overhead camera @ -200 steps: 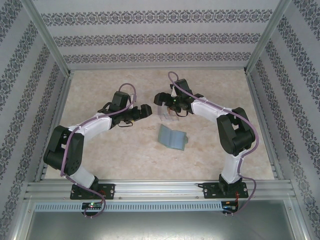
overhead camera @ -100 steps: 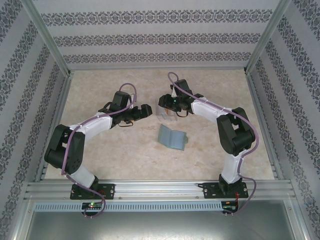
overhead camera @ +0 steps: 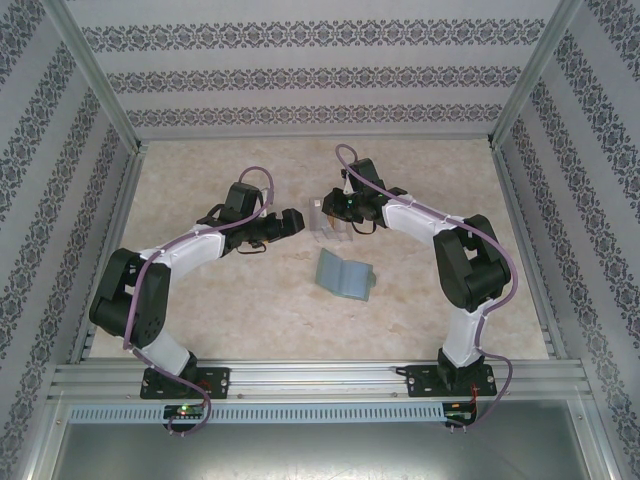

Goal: Put the credit cards into the card holder

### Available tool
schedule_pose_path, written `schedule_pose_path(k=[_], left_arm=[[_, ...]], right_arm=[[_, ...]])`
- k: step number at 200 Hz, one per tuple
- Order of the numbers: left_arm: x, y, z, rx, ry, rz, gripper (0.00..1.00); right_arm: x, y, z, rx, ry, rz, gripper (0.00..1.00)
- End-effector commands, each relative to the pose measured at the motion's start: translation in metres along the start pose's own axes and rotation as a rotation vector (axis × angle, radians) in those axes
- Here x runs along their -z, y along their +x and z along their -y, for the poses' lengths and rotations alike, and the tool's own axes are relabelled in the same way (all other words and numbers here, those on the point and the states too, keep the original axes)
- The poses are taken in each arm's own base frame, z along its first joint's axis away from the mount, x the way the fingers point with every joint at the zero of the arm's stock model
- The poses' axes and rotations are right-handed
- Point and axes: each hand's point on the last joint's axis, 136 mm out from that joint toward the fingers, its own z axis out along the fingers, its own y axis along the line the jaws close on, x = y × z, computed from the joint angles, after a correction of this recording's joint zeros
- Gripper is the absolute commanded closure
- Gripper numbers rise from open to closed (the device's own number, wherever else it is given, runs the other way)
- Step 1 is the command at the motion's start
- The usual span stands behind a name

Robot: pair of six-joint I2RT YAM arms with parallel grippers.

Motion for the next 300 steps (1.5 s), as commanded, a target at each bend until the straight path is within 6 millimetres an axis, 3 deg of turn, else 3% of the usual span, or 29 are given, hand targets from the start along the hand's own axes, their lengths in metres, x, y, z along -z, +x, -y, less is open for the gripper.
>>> schedule_pose_path(k=[1, 97, 141, 171, 217, 300], left_arm=[[-0.004, 0.007, -0.005, -0.003, -0.013, -0.028, 0.01], [-0.005, 0.006, -0.006, 0.006, -0.010, -0.028, 0.01], [-0.006, 0.007, -0.006, 0.009, -0.014, -0.032, 0.01], [-0.005, 0.006, -0.005, 0.006, -0.014, -0.029, 0.01], [-0.006, 0.004, -0.005, 0.006, -0.010, -0.027, 0.01], [-0.005, 0.007, -0.008, -0.001, -0.026, -0.034, 0.01]], right_arm=[[0.002, 0.001, 0.004, 0.008, 0.015, 0.007, 0.85], [0.015, -0.003, 0.004, 0.044, 0.037, 0.031, 1.00], [0.019, -0.003, 0.007, 0.063, 0.055, 0.032, 1.00], [0.027, -0.004, 0.013, 0.132, 0.137, 0.040, 0.74], [0.024, 0.005, 0.005, 0.229, 0.213, 0.026, 0.55], [0.011, 0.007, 0.002, 0.292, 0.298, 0.009, 0.64]])
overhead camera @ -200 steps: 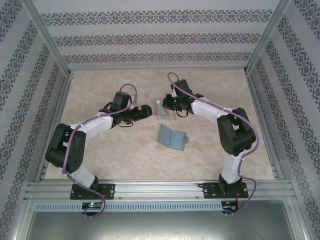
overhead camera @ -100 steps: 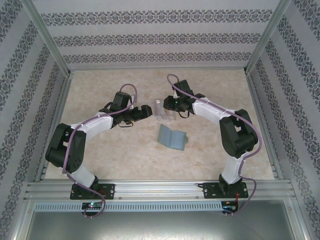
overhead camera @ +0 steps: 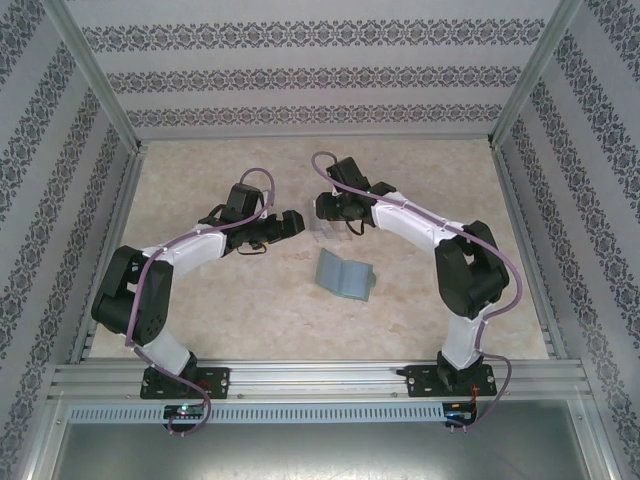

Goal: Put the credit cards into the card holder

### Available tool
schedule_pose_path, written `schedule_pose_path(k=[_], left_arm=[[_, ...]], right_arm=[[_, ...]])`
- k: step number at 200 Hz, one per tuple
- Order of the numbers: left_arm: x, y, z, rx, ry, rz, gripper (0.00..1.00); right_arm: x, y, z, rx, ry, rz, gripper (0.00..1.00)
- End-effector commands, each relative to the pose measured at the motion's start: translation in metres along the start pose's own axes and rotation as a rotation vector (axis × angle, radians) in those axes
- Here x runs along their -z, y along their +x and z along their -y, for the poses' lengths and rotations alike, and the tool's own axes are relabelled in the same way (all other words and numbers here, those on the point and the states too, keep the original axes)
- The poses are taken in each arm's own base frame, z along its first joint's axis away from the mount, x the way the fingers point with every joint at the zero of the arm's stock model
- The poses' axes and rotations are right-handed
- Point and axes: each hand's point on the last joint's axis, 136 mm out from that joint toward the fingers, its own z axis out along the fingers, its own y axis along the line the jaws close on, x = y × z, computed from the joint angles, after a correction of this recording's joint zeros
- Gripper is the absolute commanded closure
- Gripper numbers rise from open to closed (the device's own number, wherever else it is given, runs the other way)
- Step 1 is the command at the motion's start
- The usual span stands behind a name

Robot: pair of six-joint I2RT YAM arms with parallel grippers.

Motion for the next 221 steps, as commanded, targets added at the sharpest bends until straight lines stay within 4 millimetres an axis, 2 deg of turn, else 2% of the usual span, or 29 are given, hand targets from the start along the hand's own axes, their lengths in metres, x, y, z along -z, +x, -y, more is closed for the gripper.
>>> schedule_pose_path(k=[1, 48, 84, 163, 180, 200, 221], left_arm=[[-0.001, 0.004, -0.003, -0.009, -0.015, -0.019, 0.01], [-0.003, 0.004, -0.003, -0.004, -0.008, -0.027, 0.01], [-0.004, 0.005, -0.004, -0.006, -0.012, -0.030, 0.01], [-0.006, 0.006, -0.005, -0.002, -0.014, -0.036, 0.01], [-0.006, 0.006, -0.005, -0.002, -0.013, -0.035, 0.01], [-0.006, 0.006, -0.006, -0.001, -0.013, -0.037, 0.01], [-0.006, 0.007, -0.006, 0.000, -0.013, -0.038, 0.01]], right_arm=[[-0.008, 0.006, 0.006, 0.030, 0.055, -0.029, 0.64], [-0.013, 0.008, 0.003, 0.044, 0.076, -0.045, 0.65], [-0.016, 0.009, 0.006, 0.050, 0.095, -0.052, 0.84], [-0.014, 0.008, 0.011, 0.064, 0.131, -0.045, 0.96], [-0.013, 0.008, 0.010, 0.063, 0.130, -0.045, 0.95], [-0.009, 0.006, 0.006, 0.066, 0.121, -0.038, 0.80], [-0.004, 0.002, 0.003, 0.069, 0.119, -0.023, 0.77]])
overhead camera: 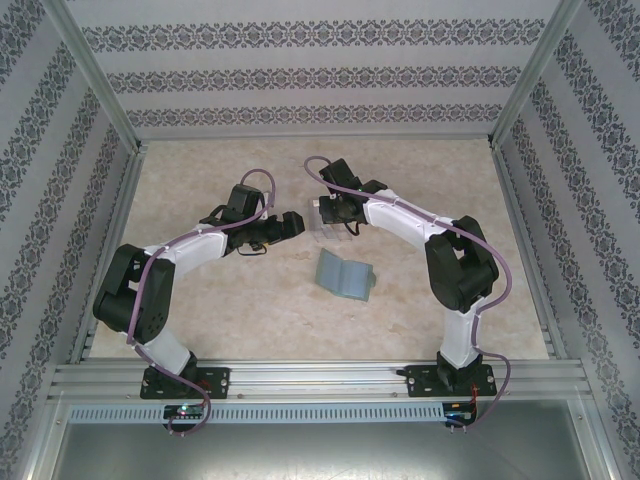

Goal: Put the credit cards into the card holder

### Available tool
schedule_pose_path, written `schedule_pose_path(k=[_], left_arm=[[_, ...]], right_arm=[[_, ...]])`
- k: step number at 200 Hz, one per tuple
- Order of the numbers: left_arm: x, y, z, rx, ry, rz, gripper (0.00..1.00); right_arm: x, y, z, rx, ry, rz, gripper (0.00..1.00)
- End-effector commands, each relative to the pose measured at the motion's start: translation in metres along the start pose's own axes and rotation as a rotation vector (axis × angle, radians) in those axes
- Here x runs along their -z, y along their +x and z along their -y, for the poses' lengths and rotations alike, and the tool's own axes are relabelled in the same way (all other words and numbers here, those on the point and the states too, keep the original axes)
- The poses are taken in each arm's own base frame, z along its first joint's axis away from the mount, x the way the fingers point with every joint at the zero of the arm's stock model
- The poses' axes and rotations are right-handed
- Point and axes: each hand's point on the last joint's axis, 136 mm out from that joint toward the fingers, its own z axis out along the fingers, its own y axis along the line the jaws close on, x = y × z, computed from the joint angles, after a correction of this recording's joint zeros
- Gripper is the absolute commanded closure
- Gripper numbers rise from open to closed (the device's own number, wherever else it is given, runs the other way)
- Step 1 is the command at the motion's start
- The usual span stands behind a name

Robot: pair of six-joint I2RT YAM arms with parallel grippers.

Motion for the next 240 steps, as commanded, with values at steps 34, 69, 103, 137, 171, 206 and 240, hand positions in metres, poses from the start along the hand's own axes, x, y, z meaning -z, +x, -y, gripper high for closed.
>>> schedule_pose_path(k=[34, 69, 103, 137, 171, 206, 240], left_arm=[[-0.003, 0.004, -0.001, -0.007, -0.004, -0.027, 0.01], [-0.004, 0.004, -0.002, -0.005, -0.004, -0.029, 0.01], [-0.004, 0.005, -0.003, -0.006, -0.008, -0.031, 0.01], [-0.004, 0.005, -0.003, -0.008, -0.007, -0.032, 0.01], [-0.004, 0.005, -0.003, -0.009, -0.007, -0.033, 0.01], [-0.005, 0.006, -0.003, -0.006, -0.007, -0.035, 0.01], [-0.005, 0.006, -0.003, -0.007, -0.008, -0.038, 0.01]], right_arm=[[0.006, -0.008, -0.009, 0.026, 0.008, 0.019, 0.74], [-0.004, -0.004, -0.010, 0.022, 0.007, 0.000, 0.73], [-0.010, -0.001, -0.010, 0.021, 0.012, -0.012, 0.74], [-0.014, 0.002, -0.008, 0.021, 0.025, -0.020, 0.88], [-0.008, -0.001, -0.007, 0.027, 0.032, -0.005, 0.94], [-0.002, -0.005, -0.008, 0.042, 0.042, 0.012, 0.96], [0.008, -0.011, -0.009, 0.052, 0.048, 0.031, 0.98]])
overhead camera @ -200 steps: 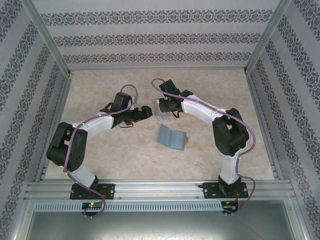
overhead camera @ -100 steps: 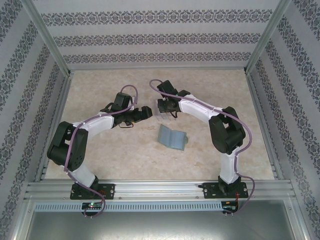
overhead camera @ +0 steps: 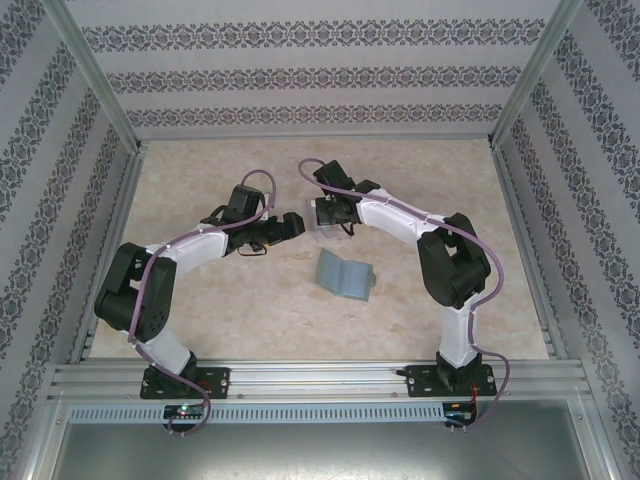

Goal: Put the credit cards into the card holder

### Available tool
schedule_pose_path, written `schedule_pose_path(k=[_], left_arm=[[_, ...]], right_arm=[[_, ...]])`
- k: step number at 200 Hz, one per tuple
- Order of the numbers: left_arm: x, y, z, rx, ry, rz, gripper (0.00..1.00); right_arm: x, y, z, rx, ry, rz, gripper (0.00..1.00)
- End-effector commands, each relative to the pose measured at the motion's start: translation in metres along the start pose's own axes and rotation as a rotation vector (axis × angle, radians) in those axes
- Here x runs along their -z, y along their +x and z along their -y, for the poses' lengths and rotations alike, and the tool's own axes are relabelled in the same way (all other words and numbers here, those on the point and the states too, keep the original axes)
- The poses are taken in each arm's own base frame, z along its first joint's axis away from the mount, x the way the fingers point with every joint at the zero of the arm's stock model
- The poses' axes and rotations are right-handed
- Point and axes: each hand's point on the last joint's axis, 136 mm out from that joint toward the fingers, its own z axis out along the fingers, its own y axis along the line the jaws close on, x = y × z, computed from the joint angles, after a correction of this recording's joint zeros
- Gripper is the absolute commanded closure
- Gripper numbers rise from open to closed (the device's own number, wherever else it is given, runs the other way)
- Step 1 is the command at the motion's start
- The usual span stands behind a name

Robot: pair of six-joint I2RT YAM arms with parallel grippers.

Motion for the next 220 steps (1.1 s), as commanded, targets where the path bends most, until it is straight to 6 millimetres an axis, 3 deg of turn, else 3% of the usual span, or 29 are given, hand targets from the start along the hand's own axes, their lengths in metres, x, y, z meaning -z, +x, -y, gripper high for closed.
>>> schedule_pose_path(k=[1, 115, 150, 179, 206, 220], left_arm=[[-0.002, 0.004, -0.001, -0.012, -0.005, -0.026, 0.01], [0.001, 0.000, 0.006, -0.004, 0.018, -0.018, 0.01], [0.004, -0.003, 0.015, 0.005, 0.047, -0.014, 0.02], [0.013, -0.012, 0.032, 0.013, 0.103, 0.013, 0.01], [0.014, -0.020, 0.042, 0.016, 0.137, 0.036, 0.02], [0.015, -0.023, 0.044, 0.027, 0.142, 0.040, 0.02]], right_arm=[[0.020, -0.013, -0.006, 0.030, 0.007, 0.043, 0.98], [0.048, -0.023, 0.000, 0.036, 0.015, 0.091, 1.00], [0.067, -0.028, 0.001, 0.027, -0.008, 0.120, 1.00], [0.094, -0.032, -0.001, 0.020, -0.102, 0.157, 1.00], [0.118, -0.027, -0.016, 0.042, -0.350, 0.185, 1.00], [0.125, -0.022, -0.015, 0.068, -0.398, 0.210, 1.00]])
